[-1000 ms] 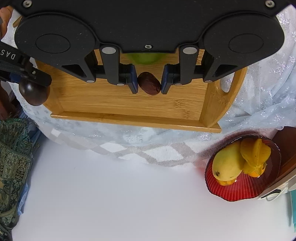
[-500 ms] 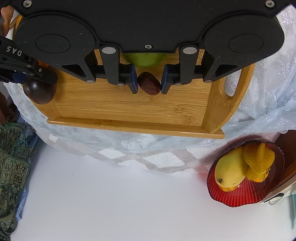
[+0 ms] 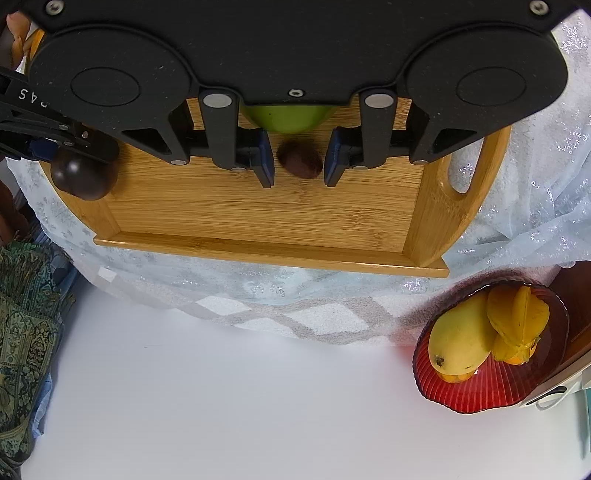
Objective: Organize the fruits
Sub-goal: 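Lower the date and plum onto the tray and open both grippers, then withdraw both grippers from the tray toward the remaining dates and tangerine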
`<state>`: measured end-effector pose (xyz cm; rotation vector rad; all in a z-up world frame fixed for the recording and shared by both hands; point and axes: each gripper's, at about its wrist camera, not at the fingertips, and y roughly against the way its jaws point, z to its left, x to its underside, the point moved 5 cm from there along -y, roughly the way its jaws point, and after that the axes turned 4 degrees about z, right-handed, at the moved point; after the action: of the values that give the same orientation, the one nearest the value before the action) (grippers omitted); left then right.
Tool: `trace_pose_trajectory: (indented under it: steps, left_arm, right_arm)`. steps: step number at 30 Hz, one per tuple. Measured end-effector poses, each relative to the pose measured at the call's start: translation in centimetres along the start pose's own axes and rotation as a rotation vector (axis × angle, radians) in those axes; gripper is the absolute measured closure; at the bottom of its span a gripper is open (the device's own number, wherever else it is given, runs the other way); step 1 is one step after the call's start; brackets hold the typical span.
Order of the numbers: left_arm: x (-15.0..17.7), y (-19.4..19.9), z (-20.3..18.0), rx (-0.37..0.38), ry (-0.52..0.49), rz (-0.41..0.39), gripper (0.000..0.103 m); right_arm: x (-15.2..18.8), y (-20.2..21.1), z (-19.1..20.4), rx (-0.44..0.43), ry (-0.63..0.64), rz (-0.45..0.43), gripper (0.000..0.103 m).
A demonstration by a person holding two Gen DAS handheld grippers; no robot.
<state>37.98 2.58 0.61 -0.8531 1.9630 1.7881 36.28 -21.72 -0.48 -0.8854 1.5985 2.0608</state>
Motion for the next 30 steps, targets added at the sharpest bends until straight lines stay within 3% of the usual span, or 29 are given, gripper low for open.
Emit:
trace_pose_trajectory:
  steps: [2,6,8,10,13,22,25,30]
  left_arm:
    - [0.0,0.0,0.1,-0.002,0.005,0.000,0.071]
    - [0.2,0.5,0.4,-0.001,0.012,-0.005,0.059]
    - [0.3,1.0,0.6,-0.002,0.007,-0.016,0.051]
    - [0.4,1.7,0.7,0.006,0.003,-0.036,0.034]
    - [0.6,3.3,0.9,0.028,0.003,-0.071,0.021]
    - [3.1,9.4,0.7,0.062,-0.025,-0.163,0.012]
    - [4.9,11.6,0.8,0.073,-0.016,-0.195,0.009]
    - [8.9,14.4,0.8,0.087,-0.004,-0.229,0.006]
  right_arm:
    - [0.0,0.0,0.0,-0.001,0.004,0.000,0.027]
    - [0.0,0.5,0.0,-0.009,0.003,-0.008,0.024]
    - [-0.1,1.1,0.0,-0.020,-0.004,-0.021,0.020]
    - [-0.1,1.7,0.1,-0.027,-0.010,-0.039,0.018]
    - [-0.1,2.8,0.3,-0.019,0.000,-0.066,0.015]
    - [1.7,7.8,0.8,-0.067,-0.106,-0.223,0.009]
    - [2.8,10.1,1.3,-0.043,-0.070,-0.310,0.002]
    - [5.9,13.5,2.5,0.035,0.032,-0.453,0.000]
